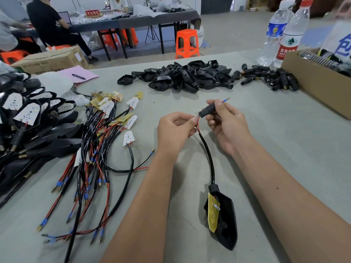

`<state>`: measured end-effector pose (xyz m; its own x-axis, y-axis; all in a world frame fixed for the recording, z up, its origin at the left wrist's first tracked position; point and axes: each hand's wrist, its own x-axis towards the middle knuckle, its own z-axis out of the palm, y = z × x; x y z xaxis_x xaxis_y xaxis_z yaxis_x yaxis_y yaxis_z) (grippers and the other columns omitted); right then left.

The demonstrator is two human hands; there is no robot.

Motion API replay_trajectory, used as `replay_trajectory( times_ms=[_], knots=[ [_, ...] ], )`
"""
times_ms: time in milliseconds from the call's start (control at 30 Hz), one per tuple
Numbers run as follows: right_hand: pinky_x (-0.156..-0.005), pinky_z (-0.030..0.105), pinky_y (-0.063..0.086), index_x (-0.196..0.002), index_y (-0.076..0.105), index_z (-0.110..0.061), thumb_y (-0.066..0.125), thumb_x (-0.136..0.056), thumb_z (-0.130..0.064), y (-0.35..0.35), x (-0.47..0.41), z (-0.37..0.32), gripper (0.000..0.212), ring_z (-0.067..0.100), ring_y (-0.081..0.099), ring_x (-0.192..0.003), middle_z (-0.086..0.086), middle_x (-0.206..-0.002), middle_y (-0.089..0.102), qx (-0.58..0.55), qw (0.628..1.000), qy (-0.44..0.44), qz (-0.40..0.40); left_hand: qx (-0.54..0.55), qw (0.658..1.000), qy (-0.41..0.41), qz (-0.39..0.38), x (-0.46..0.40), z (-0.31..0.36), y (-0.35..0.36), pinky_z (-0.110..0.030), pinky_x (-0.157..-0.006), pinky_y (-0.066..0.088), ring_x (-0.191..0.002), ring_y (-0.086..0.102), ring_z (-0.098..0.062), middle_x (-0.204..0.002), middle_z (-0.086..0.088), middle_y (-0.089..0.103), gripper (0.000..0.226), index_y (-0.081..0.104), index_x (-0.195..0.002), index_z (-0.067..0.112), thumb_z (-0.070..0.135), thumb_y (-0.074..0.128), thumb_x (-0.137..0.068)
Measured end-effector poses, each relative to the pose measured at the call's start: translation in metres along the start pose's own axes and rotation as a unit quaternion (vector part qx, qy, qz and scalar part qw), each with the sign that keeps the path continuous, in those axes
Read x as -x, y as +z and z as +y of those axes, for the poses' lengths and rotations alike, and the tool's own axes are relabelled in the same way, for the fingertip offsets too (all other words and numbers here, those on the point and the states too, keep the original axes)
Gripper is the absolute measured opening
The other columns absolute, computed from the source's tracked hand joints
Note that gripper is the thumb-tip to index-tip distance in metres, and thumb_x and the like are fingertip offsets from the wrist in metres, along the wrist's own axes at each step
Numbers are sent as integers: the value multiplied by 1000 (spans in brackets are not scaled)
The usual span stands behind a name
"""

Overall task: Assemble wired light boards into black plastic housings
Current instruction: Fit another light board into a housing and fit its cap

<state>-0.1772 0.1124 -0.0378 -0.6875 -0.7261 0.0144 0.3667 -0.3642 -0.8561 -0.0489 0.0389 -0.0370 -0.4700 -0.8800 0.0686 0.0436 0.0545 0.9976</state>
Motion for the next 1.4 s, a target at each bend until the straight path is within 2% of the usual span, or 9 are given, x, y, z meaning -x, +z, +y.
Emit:
replay_trajectory(
  times_ms=[100, 267, 400, 533, 600, 700, 1067, 1233, 1400],
  knots=[
    [-55, 19, 47, -100, 75, -8, 55, -107, -21, -2, -1, -1, 25, 12, 56, -60, 8, -74, 66, -9, 1000, -6, 19, -5, 1000, -11, -21, 1, 1, 0, -25, -63, 54, -65, 70, -19, -78, -14, 77, 4, 76, -87, 5, 3, 73, -90],
    [-53, 20, 46, -99, 75, -7, 57, -106, -23, 0, 0, 0, 25, 13, 57, -60, 9, -79, 67, 30, 1000, -5, 1, -21, 999, 8, -29, 6, 3, 1, -22, -61, 51, -64, 65, -16, -79, -18, 75, 10, 77, -83, 8, 1, 72, -89],
    [-54, 21, 46, -100, 74, -6, 56, -107, -23, 4, 3, 0, 26, 13, 57, -59, 8, -77, 69, 67, 998, -5, -14, -23, 999, 16, -20, 6, 5, 2, -24, -62, 52, -63, 62, -16, -72, -11, 72, 14, 75, -82, 7, -3, 69, -89],
    [-53, 21, 46, -101, 72, -4, 53, -108, -21, 3, 3, -1, 26, 13, 56, -59, 7, -74, 67, 37, 999, -8, 11, 4, 999, -3, -34, 8, 7, 3, -25, -66, 58, -65, 67, -16, -77, -10, 76, 7, 73, -91, -1, 1, 67, -94],
    [-53, 22, 46, -100, 72, -4, 52, -108, -21, 2, 2, -2, 27, 13, 56, -59, 5, -71, 66, 7, 999, -14, 33, -5, 997, -24, -68, 9, 9, 3, -26, -68, 60, -69, 72, -18, -82, -9, 78, 7, 72, -96, 1, 7, 69, -95],
    [-51, 22, 44, -99, 72, -5, 50, -109, -22, 1, 1, -3, 30, 14, 55, -58, 3, -68, 65, -15, 999, -17, 50, -24, 994, -33, -104, 12, 12, 3, -24, -63, 59, -68, 72, -20, -83, -9, 79, 4, 72, -93, 2, 5, 69, -94],
    [-49, 22, 41, -96, 74, -7, 55, -107, -24, 4, 1, 0, 28, 15, 52, -54, 7, -67, 64, 65, 998, -14, -4, -22, 998, -13, -56, 12, 13, 3, -24, -60, 53, -66, 61, -18, -73, -8, 72, 12, 74, -83, 7, 0, 70, -91],
    [-50, 21, 40, -99, 76, -4, 58, -105, -16, 1, 1, -3, 23, 14, 52, -59, 4, -71, 65, 4, 999, -10, 41, -20, 997, -17, -74, 13, 14, 3, -32, -66, 59, -63, 70, -19, -76, -7, 74, 6, 74, -87, 8, 4, 72, -92],
    [-49, 22, 38, -108, 75, -7, 54, -105, -8, 2, 2, -4, 20, 17, 50, -56, 10, -74, 61, -30, 997, -23, 70, -30, 993, -29, -108, 13, 16, 3, -30, -66, 59, -64, 70, -19, -79, -6, 76, 4, 73, -93, 4, 8, 72, -93]
  ],
)
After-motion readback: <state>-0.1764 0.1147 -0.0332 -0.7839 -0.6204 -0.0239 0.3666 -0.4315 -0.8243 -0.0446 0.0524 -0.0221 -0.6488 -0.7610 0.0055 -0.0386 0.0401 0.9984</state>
